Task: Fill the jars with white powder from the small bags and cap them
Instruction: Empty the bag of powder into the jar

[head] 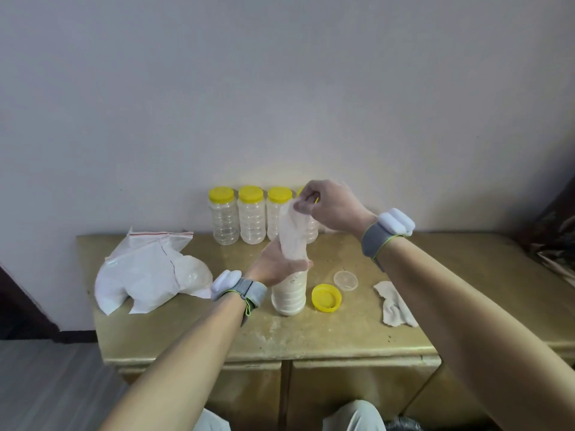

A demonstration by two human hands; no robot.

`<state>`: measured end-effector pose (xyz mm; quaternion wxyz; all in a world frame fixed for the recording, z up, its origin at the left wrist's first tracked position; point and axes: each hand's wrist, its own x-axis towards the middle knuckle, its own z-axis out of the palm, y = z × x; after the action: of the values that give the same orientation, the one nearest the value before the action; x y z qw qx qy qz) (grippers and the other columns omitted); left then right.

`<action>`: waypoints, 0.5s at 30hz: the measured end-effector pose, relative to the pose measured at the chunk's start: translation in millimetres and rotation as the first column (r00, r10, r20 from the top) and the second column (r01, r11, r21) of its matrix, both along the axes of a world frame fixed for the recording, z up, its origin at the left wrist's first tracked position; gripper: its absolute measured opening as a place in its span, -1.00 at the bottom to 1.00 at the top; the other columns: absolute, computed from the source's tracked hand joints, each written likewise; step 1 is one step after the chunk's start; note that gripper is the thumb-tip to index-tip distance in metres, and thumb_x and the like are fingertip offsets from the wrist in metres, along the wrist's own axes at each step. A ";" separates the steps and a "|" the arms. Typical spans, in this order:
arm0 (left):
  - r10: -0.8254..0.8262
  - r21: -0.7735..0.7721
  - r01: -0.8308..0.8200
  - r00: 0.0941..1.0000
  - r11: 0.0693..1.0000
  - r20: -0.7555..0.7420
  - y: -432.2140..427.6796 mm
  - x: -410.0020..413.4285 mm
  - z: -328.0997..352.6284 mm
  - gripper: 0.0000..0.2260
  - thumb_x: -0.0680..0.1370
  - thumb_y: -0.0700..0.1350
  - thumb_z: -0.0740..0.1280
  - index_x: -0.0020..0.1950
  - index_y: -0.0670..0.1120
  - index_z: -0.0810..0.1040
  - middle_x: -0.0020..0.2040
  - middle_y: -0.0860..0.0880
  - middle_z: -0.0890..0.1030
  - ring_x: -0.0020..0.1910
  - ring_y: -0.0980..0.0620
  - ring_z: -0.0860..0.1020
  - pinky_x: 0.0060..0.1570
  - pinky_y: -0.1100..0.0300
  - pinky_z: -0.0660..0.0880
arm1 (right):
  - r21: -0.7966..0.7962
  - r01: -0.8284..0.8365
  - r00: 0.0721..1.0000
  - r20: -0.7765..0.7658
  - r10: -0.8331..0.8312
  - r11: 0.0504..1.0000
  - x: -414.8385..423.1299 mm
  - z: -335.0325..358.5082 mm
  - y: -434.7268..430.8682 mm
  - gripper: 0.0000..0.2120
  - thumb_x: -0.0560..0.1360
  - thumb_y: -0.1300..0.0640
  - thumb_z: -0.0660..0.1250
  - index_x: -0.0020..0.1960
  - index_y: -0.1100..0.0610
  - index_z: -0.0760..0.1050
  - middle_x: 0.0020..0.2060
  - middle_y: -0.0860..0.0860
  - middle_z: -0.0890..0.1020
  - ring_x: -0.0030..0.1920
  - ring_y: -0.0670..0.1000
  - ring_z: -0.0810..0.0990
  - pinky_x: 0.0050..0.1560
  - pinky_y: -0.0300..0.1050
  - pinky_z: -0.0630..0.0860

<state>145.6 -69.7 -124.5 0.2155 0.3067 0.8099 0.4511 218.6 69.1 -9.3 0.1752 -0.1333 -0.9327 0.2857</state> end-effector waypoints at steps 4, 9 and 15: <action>0.101 0.203 -0.100 0.995 0.974 0.006 -8.8 1.5 9.7 -0.21 0.27 0.10 0.64 0.37 0.05 0.31 0.19 0.12 0.54 0.16 0.15 0.54 0.14 0.18 0.49 | 0.038 -0.004 0.995 0.097 0.000 0.999 -0.1 -13.5 0.6 -0.80 0.50 -0.04 0.45 -0.07 0.09 0.55 -0.13 -0.05 0.54 -0.11 -0.02 0.51 -0.11 -0.13 0.44; 0.221 0.213 -0.184 0.961 0.960 -0.166 -23.2 -4.5 28.5 -0.79 0.45 0.02 0.54 -0.05 0.02 0.56 -0.10 0.10 0.63 -0.08 0.11 0.59 -0.02 0.18 0.52 | -0.130 0.014 0.998 0.067 -0.006 0.991 1.8 -25.4 1.3 -0.82 0.51 0.05 0.45 -0.11 0.07 0.47 -0.28 -0.04 0.56 -0.28 -0.02 0.57 -0.29 -0.18 0.43; 0.233 0.267 -0.243 0.970 0.933 0.069 -25.0 -11.7 30.7 -0.86 0.51 -0.08 0.49 -0.14 -0.03 0.55 -0.15 0.02 0.65 -0.14 0.06 0.61 -0.13 0.17 0.48 | -0.300 -0.030 0.998 0.051 0.047 0.953 8.2 -36.3 5.6 -0.74 0.44 0.00 0.54 -0.03 0.11 0.54 -0.24 -0.05 0.58 -0.27 -0.07 0.54 -0.24 -0.25 0.46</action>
<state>134.0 -94.6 -93.8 0.1295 0.2249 0.7670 0.5869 226.8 74.8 -45.6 0.1206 -0.1484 -0.8858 0.4229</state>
